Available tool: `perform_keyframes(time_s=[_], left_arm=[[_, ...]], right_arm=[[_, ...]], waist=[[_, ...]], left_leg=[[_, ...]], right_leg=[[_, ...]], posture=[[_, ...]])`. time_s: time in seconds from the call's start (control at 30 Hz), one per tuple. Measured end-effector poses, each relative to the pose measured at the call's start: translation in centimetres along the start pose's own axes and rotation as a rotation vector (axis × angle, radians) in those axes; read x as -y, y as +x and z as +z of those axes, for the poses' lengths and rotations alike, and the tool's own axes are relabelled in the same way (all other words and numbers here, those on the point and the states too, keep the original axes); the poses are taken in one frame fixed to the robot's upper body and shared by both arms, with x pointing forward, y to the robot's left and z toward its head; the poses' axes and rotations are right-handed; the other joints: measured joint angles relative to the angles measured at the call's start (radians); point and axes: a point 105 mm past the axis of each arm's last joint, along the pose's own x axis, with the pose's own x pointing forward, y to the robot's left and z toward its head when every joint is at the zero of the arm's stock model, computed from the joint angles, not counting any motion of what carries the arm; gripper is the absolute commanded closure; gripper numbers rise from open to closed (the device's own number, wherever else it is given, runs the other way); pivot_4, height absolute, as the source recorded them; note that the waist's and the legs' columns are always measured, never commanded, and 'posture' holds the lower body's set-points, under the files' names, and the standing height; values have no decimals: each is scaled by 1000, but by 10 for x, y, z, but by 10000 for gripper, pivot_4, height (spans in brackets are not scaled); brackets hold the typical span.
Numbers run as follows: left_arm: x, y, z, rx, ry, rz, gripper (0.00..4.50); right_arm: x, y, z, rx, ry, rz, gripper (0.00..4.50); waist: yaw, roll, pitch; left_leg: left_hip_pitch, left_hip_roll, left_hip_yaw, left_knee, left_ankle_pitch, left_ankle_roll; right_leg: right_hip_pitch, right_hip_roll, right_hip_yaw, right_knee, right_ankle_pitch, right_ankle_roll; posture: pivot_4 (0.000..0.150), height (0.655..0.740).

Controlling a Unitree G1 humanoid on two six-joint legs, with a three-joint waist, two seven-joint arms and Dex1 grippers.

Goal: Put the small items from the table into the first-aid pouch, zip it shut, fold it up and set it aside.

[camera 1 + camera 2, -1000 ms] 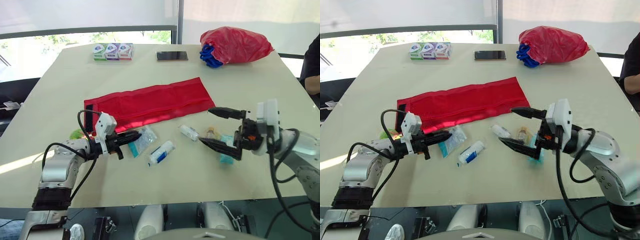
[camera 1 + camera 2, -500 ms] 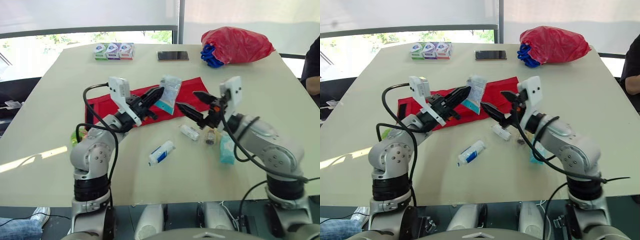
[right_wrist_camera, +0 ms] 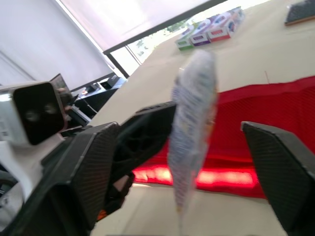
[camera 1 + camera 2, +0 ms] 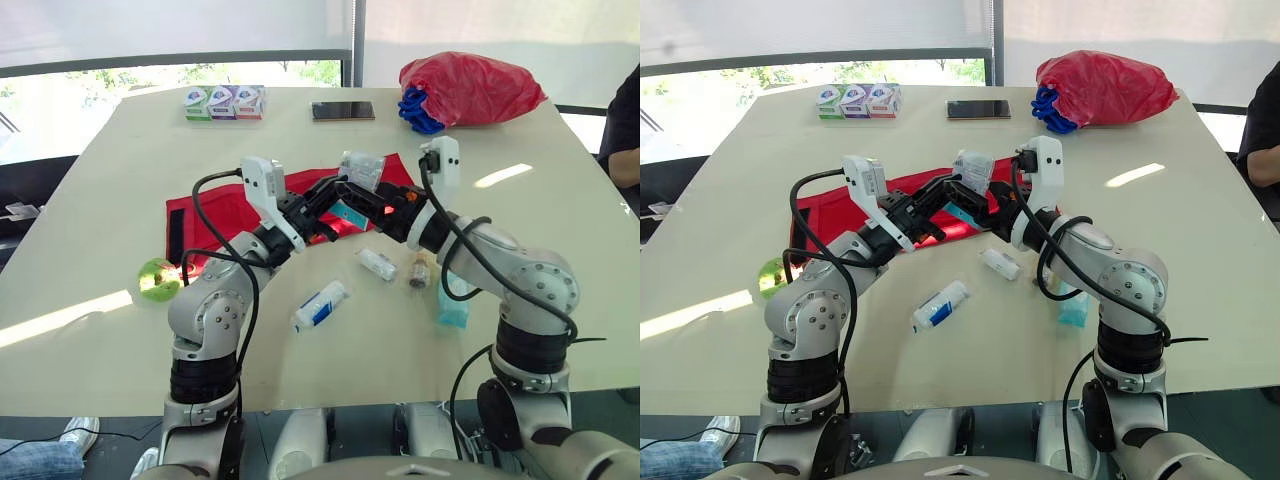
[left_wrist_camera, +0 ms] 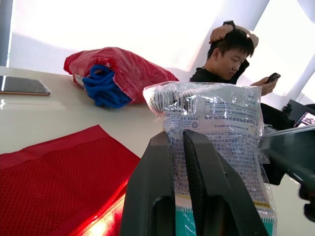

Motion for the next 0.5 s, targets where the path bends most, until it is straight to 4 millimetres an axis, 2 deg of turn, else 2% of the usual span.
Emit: perform_keyframes(time_s=[0.03, 0.13, 0.2, 0.23, 0.5], left_arm=[[-1, 0, 0, 3, 6, 2, 45000], [-4, 0, -1, -2, 2, 5, 45000], [-4, 0, -3, -7, -1, 5, 45000], [-5, 0, -3, -8, -3, 5, 45000], [-4, -2, -5, -10, -14, -4, 45000]], right_arm=[[0, 0, 1, 2, -4, -4, 20957], [0, 0, 2, 2, -6, -7, 33054], [-1, 1, 1, -1, -3, 4, 43715], [-2, 1, 1, -2, -5, 6, 44975], [-1, 0, -1, -11, -11, 13, 44977]], waist=[[-1, 0, 0], [-1, 0, 0], [-1, 0, 0], [-1, 0, 0], [-1, 0, 0]], left_leg=[[0, 0, 0, 0, 0, 0], [0, 0, 0, 0, -1, 2], [0, 0, 0, 0, -2, 3], [0, 0, 0, 0, -2, 4], [0, 0, 0, 0, -2, 4]], right_leg=[[0, 0, 0, 0, 0, 0], [0, 0, 0, 0, 0, 0], [0, 0, 0, 0, 0, 0], [0, 0, 0, 0, 0, 0], [0, 0, 0, 0, 0, 0]], posture=[[1500, 7400], [1500, 7400], [1500, 7400], [1500, 7400], [1500, 7400]])
